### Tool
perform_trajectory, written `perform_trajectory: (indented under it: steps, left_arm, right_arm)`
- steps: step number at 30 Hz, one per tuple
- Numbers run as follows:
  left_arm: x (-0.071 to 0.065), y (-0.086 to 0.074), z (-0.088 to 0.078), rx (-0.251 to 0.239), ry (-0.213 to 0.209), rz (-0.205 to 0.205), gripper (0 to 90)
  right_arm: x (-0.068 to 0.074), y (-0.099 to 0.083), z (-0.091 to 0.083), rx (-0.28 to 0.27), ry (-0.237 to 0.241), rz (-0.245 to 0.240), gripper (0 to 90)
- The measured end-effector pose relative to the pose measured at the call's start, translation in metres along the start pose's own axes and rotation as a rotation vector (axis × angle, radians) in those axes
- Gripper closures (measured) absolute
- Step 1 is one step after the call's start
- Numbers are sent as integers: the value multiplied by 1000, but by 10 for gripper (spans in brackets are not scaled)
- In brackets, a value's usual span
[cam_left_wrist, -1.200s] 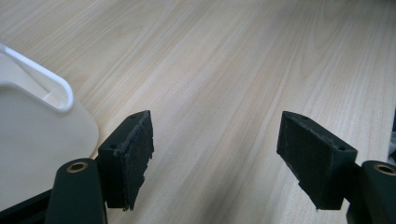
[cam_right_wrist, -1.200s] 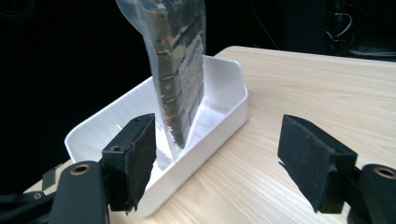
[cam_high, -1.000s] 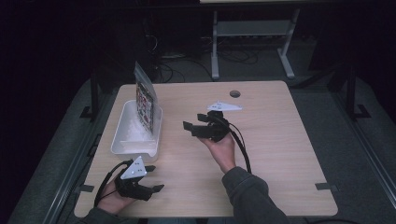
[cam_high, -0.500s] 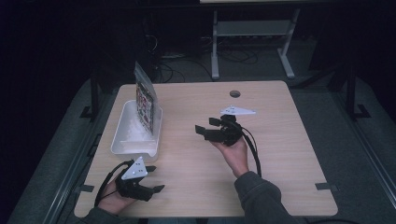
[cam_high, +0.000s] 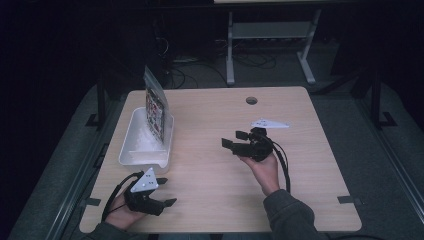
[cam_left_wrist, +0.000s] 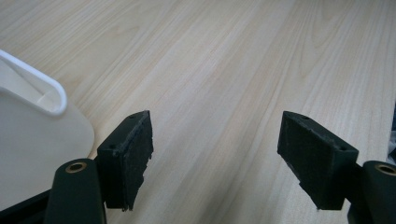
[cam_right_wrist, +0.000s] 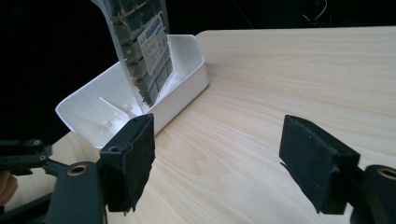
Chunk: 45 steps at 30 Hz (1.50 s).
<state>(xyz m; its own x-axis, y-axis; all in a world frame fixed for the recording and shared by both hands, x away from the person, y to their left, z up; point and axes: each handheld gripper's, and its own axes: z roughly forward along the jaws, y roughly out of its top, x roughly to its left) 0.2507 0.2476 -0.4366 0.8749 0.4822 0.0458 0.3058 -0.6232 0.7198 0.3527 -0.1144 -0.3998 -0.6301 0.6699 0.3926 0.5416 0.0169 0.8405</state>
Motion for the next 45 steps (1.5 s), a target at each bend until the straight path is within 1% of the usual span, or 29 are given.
perform_trajectory:
  steps: [2,11,13,14,15,18,19,20,21,22,25,34,36,38,45]
  left_arm:
    - [0,0,0,1,0,0,260]
    - [1,0,0,0,1,-3,260]
    - [1,0,0,2,1,-3,259]
    - [1,0,0,2,1,-3,259]
    - [1,0,0,2,1,-4,259]
    - [1,0,0,1,0,-5,258]
    - [1,0,0,0,0,-6,258]
    - [1,0,0,1,0,-5,258]
    - [1,0,0,0,-2,-7,258]
    - [1,0,0,-2,-2,-8,258]
    - [1,0,0,-3,-2,-7,258]
    - [1,0,1,-2,-2,-8,258]
    - [1,0,1,-2,-2,-7,257]
    - [1,0,1,-3,-2,-8,257]
    - [1,1,1,-2,-3,-7,257]
  right_arm:
    - [-3,-2,-3,7,-3,4,255]
    - [-13,-10,-18,8,-13,20,254]
    - [-16,-12,-23,16,-17,30,248]
    - [-16,-12,-23,16,-17,30,248]
    - [-17,-13,-28,9,-19,30,249]
    - [-19,-14,-32,10,-23,30,248]
    - [-22,-16,-37,8,-23,38,248]
    - [-22,-16,-37,8,-23,38,248]
    - [-24,-19,-41,8,-25,44,248]
    - [-24,-19,-41,8,-25,44,248]
    - [-28,-25,-48,16,-32,53,243]
    - [-32,-33,-60,32,-37,59,242]
    - [-32,-35,-62,44,-39,59,238]
    - [-33,-37,-65,40,-37,55,238]
    - [-37,-47,-73,52,-35,78,237]
